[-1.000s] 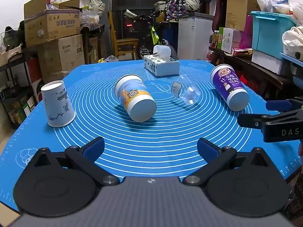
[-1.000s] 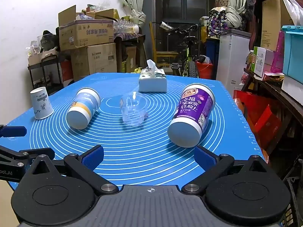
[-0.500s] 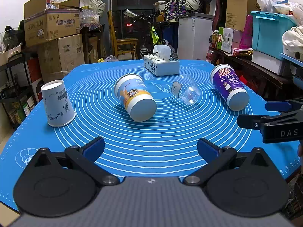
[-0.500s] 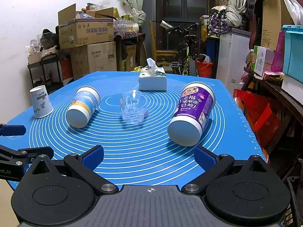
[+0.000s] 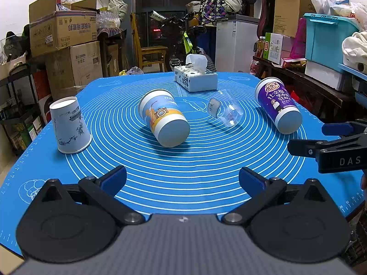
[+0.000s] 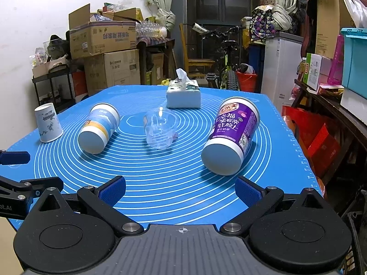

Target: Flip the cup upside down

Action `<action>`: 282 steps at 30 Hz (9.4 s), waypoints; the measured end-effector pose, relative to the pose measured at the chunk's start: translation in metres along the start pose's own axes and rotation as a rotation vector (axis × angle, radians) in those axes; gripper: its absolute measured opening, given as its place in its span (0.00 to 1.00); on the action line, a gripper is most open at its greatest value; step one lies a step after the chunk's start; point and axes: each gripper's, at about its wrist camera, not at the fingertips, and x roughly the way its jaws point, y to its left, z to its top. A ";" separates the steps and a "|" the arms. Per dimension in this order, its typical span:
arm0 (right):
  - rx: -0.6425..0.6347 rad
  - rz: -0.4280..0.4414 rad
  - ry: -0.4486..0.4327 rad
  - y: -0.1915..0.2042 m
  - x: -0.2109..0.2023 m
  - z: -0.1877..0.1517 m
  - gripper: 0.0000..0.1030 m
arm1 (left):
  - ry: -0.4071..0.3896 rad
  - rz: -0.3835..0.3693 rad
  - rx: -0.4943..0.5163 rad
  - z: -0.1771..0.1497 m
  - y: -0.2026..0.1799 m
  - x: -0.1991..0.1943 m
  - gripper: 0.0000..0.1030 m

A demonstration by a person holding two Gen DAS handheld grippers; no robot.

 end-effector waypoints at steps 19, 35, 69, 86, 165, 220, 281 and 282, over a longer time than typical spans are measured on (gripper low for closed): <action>-0.001 0.000 0.005 -0.001 0.003 0.001 0.98 | 0.000 0.001 -0.001 -0.001 -0.003 0.000 1.00; -0.001 -0.001 0.008 0.000 0.003 0.001 0.98 | 0.002 0.000 -0.002 -0.001 -0.004 0.002 1.00; 0.131 -0.059 0.006 -0.024 0.015 0.002 0.98 | -0.039 0.112 -0.030 0.046 0.006 0.043 1.00; 0.176 -0.065 0.012 -0.036 0.020 0.002 0.98 | 0.151 0.135 -0.029 0.071 0.012 0.128 0.68; -1.263 0.049 0.007 0.111 -0.015 0.047 0.98 | -0.020 0.002 0.029 0.030 0.027 -0.033 1.00; -1.036 0.274 0.098 0.140 0.008 0.058 0.64 | 0.050 0.089 -0.115 0.003 0.064 -0.012 1.00; -0.154 0.238 -0.053 0.039 -0.040 -0.032 0.98 | -0.045 0.046 -0.057 -0.008 0.018 -0.029 1.00; -0.156 0.237 -0.054 0.040 -0.040 -0.032 0.98 | -0.044 0.045 -0.061 -0.008 0.018 -0.030 1.00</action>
